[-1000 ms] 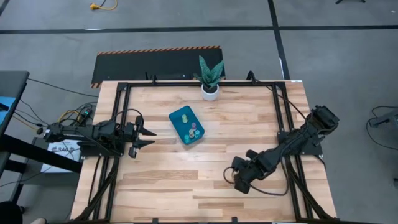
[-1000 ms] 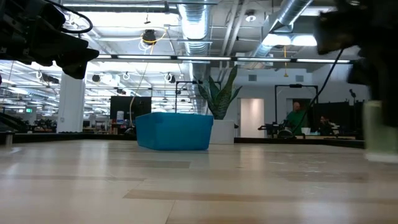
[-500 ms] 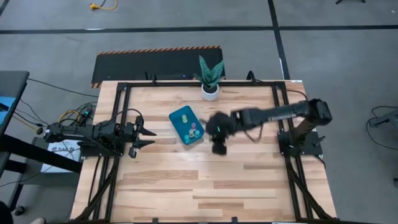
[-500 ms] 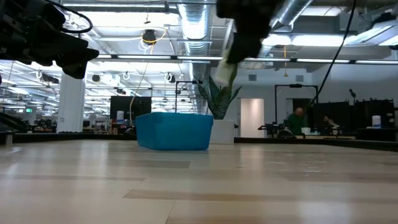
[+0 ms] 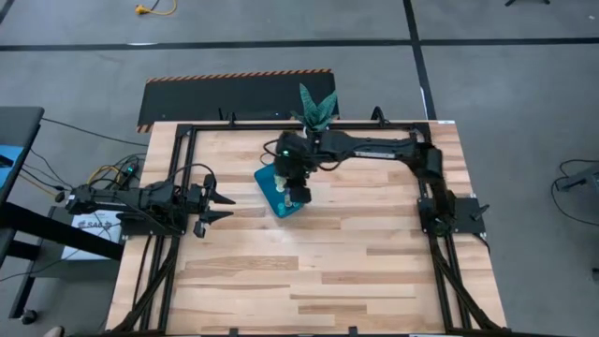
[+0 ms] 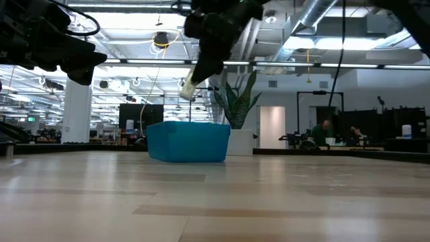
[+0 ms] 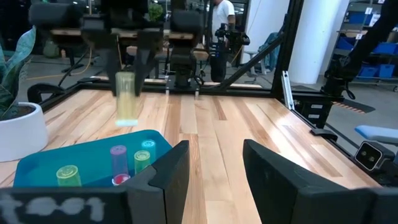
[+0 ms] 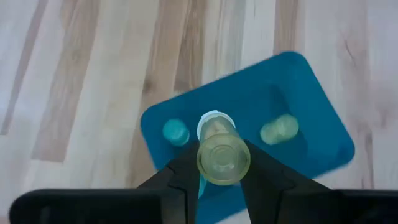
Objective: Pick and place pill bottles into a basket
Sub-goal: Put the yellow medicine bottle into the blue bin, then return to Home Position
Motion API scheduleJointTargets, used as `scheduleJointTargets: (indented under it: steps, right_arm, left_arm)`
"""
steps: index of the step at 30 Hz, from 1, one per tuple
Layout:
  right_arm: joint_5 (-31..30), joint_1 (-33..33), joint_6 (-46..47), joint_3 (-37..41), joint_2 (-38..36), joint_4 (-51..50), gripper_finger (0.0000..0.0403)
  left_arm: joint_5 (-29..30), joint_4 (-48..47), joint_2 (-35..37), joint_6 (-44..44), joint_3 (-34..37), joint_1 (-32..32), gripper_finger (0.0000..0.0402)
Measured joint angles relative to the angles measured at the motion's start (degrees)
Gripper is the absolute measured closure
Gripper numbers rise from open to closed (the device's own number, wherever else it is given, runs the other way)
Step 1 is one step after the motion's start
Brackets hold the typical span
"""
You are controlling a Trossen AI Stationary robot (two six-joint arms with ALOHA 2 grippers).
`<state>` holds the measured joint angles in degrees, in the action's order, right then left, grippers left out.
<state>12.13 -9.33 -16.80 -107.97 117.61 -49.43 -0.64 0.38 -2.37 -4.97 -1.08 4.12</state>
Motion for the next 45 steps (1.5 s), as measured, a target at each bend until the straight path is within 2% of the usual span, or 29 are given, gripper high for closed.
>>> scheduleJointTargets:
  steps: [9,20,27,38,45]
  right_arm:
    - [3.28,-1.33,-3.43,-11.19,10.56,-4.38,0.0316]
    - [4.34,-3.32,-4.27,-15.18,18.52,-7.34,0.0315]
    - [4.34,-3.58,-4.23,-15.18,18.74,-7.06,0.0312]
    - [4.51,-3.52,-2.55,-15.18,18.68,-7.97,0.0265]
    - [4.51,-3.30,-2.70,-15.18,18.68,-7.41,0.0253]
  left_arm:
    - [0.00,0.00,0.02,0.00,0.00,0.00,0.0262]
    - [0.01,0.00,0.00,0.00,0.00,0.00,0.0262]
    - [0.02,0.00,0.00,0.00,0.00,0.02,0.0262]
    - [0.01,-0.02,0.01,0.00,0.00,0.00,0.0262]
    - [0.00,-0.02,0.00,0.00,0.00,0.02,0.0262]
